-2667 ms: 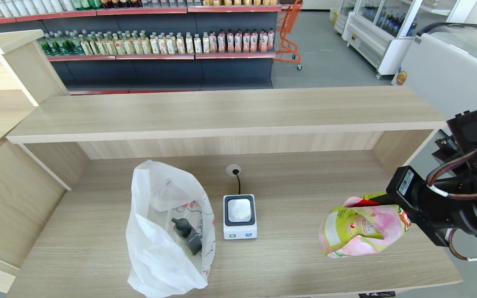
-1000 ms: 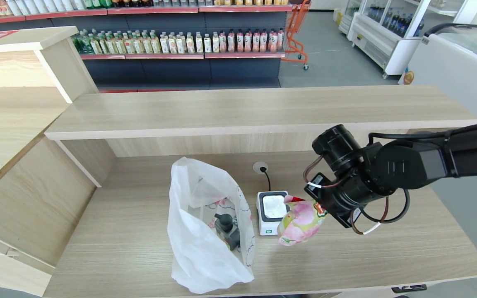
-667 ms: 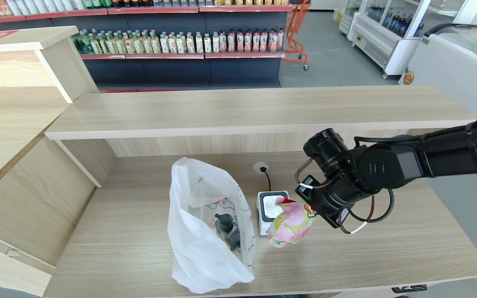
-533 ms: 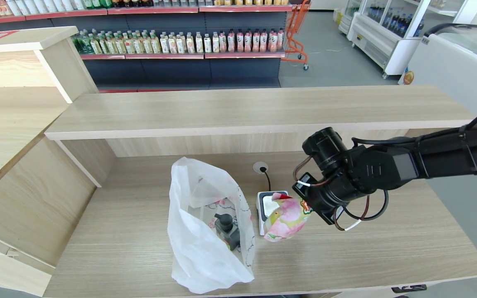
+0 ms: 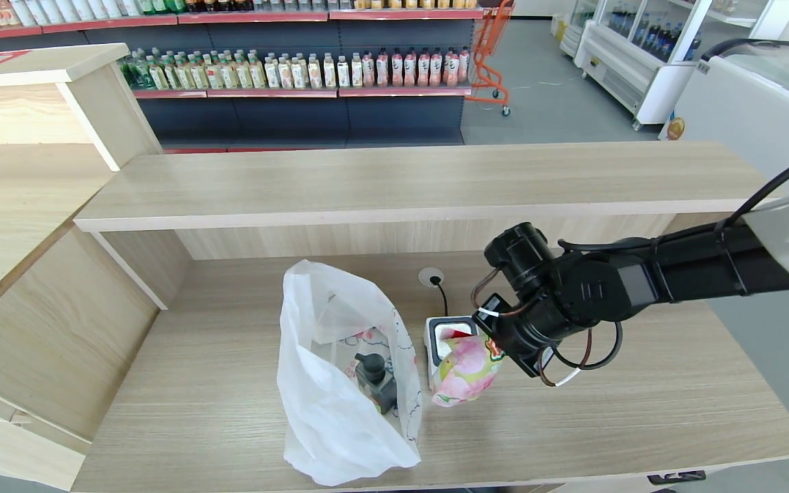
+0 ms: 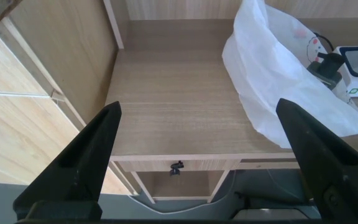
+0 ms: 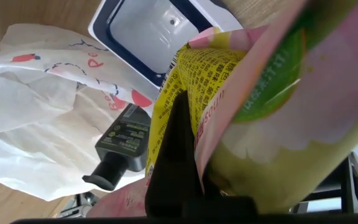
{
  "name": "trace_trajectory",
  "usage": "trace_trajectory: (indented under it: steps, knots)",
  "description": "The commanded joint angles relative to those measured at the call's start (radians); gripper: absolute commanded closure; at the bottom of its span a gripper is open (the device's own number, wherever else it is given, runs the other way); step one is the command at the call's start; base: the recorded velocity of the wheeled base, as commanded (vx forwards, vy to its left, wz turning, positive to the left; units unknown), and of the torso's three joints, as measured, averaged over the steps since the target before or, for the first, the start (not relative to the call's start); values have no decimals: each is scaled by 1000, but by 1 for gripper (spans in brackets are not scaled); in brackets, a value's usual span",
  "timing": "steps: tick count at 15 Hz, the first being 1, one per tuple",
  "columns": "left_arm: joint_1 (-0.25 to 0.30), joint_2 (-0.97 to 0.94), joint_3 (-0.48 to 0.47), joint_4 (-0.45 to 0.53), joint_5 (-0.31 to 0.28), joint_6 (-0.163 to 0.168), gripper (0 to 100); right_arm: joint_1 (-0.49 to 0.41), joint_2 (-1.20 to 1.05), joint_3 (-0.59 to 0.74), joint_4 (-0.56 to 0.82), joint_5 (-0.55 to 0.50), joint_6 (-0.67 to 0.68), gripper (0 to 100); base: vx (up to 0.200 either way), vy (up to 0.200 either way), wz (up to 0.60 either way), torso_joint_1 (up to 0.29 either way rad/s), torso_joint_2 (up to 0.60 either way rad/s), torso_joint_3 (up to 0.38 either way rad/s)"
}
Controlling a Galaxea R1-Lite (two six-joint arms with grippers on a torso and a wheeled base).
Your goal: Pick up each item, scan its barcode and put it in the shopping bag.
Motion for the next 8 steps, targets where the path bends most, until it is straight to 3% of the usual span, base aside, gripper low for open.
trace_trajectory:
  steps: [1, 8]
  knots:
    - [1, 0, 0, 0, 0, 0, 0, 4, 20, -26, -1, 0, 0, 100, 0, 0, 0, 0, 0, 0]
    - [-1, 0, 0, 0, 0, 0, 0, 2, 43, -63, -1, -1, 0, 100, 0, 0, 0, 0, 0, 0]
